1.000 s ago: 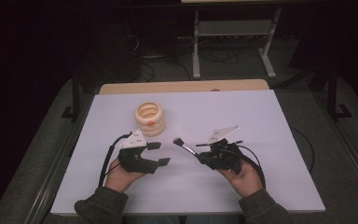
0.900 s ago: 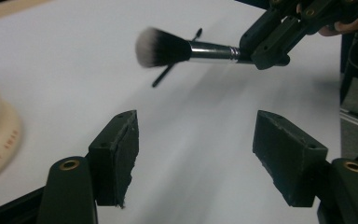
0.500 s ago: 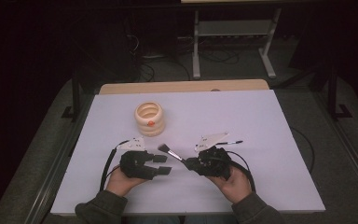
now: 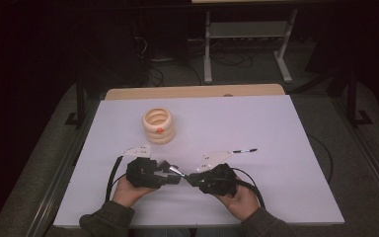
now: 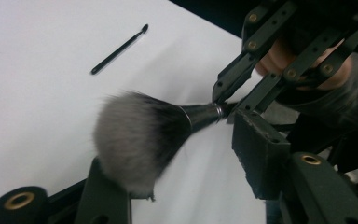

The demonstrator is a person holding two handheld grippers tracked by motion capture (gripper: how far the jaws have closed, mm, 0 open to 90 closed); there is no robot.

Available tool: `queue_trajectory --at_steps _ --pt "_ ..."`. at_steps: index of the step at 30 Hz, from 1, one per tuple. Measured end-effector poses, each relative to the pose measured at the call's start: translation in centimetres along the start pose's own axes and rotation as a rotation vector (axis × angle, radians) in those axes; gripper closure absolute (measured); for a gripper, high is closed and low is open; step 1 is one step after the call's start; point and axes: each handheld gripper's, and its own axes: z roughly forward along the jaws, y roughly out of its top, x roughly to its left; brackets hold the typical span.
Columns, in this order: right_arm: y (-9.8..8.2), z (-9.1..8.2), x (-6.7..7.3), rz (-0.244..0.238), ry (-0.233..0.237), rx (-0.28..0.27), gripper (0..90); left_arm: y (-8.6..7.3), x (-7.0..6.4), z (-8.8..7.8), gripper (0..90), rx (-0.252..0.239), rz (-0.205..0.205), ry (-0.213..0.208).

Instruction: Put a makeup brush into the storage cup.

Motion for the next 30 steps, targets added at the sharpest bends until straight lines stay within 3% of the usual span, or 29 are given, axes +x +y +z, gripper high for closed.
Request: queue_trajectory --at_steps 10,11,12,17,19,23,26,30 --pt "-0.2 0.5 0.2 -0.056 0.015 0.012 78.7 -0.2 0.1 -0.1 73.8 -0.030 -0.019 -0.079" --pt "-0.2 0.6 0.5 -0.045 0.017 0.014 78.7 -0.1 0.1 -0.1 75.3 -0.036 -0.025 -0.091" --pt "-0.2 0.7 0.4 -0.068 0.013 0.014 78.7 -0.1 0.0 -0.1 76.5 -0.042 -0.025 -0.100" --pt "-0.3 1.0 0.5 -0.045 0.034 0.005 77.4 0.1 -0.4 -0.1 77.6 -0.029 -0.004 -0.073" --pt "-0.4 1.1 0.2 -0.049 0.049 0.012 70.8 0.3 -0.7 -0.2 77.7 -0.015 0.021 -0.051" --pt "-0.4 1.5 0.2 -0.052 0.041 0.036 66.9 0.7 -1.3 -0.2 77.8 0.005 0.056 -0.026" --pt "-0.4 1.7 0.2 -0.039 0.046 0.038 67.7 0.8 -1.5 -0.1 77.8 0.016 0.073 -0.018" --pt "-0.3 1.8 0.3 -0.010 0.057 0.057 76.4 0.9 -1.7 0.0 77.8 0.027 0.083 -0.019"
